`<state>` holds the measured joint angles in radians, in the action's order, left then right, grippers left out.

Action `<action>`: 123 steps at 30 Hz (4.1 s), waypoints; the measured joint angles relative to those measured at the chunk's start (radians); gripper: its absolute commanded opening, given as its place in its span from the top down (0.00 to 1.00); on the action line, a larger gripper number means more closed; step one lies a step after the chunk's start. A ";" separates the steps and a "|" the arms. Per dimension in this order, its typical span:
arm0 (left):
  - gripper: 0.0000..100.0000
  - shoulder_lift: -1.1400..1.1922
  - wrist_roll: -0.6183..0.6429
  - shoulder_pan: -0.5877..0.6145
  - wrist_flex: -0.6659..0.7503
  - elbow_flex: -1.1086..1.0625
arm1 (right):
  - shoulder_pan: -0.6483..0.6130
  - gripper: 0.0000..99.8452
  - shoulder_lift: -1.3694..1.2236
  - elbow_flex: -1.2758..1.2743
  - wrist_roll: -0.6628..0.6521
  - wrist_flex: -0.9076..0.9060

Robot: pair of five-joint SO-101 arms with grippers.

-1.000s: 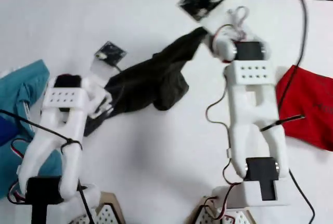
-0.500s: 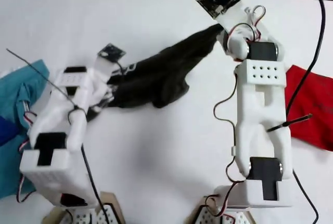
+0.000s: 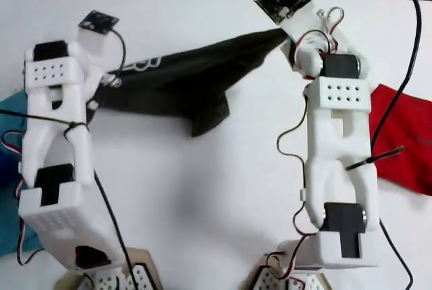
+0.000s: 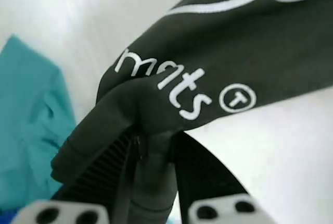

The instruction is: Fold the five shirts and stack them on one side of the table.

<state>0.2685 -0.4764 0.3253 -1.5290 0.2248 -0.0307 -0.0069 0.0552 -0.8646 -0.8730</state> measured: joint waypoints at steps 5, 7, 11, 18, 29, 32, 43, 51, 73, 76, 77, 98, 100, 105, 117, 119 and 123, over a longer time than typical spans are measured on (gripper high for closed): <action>0.85 0.000 0.003 0.005 -0.184 0.058 | -0.002 0.98 -0.066 0.000 0.000 0.034; 0.83 0.000 -0.012 0.026 -0.206 0.060 | -0.012 0.98 -0.077 0.000 0.000 0.037; 0.81 0.005 -0.063 0.114 -0.198 0.061 | -0.049 0.98 -0.078 0.000 0.000 0.037; 0.81 0.006 -0.080 0.152 -0.201 0.043 | -0.066 0.98 -0.084 0.000 0.000 0.037; 0.81 0.008 -0.091 -0.124 0.074 -0.351 | -0.066 0.98 -0.084 0.000 0.000 0.037; 0.81 0.008 -0.123 -0.115 0.226 -0.416 | -0.066 0.98 -0.084 0.000 0.000 0.037; 0.98 0.092 -0.087 0.003 0.384 -0.345 | -0.066 0.98 -0.084 0.000 0.000 0.037; 0.97 0.107 -0.044 0.025 0.261 -0.075 | -0.068 0.98 -0.084 0.000 0.000 0.037; 0.98 0.032 0.005 0.035 -0.054 0.227 | -0.195 0.98 0.466 -0.724 0.120 -0.008; 0.98 -0.043 0.005 0.035 -0.172 0.270 | -0.155 0.98 0.695 -0.821 0.081 -0.008; 0.98 -0.074 0.005 0.037 -0.203 0.275 | -0.129 0.98 0.769 -0.839 0.072 -0.008; 0.97 -0.592 -0.132 -0.029 0.140 -0.736 | 0.035 0.98 1.148 -1.163 0.064 0.106; 0.97 -0.531 -0.157 -0.029 0.207 -0.824 | 0.035 0.98 1.148 -1.185 0.064 0.115; 0.94 -0.433 -0.204 0.051 0.222 -0.830 | 0.035 0.98 1.148 -1.204 0.064 0.115; 0.82 -0.402 -0.293 0.178 0.057 -0.422 | 0.035 0.98 1.109 -1.240 0.064 0.207; 0.82 -0.373 -0.282 0.158 0.066 -0.404 | 0.035 0.98 1.060 -1.250 0.064 0.245; 0.82 -0.269 -0.235 0.121 0.087 -0.377 | 0.035 0.98 0.939 -1.250 0.064 0.316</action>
<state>0.0000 -0.7112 0.4465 -1.4415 -0.1527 0.0046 0.9321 -1.1953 -0.8002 -0.5570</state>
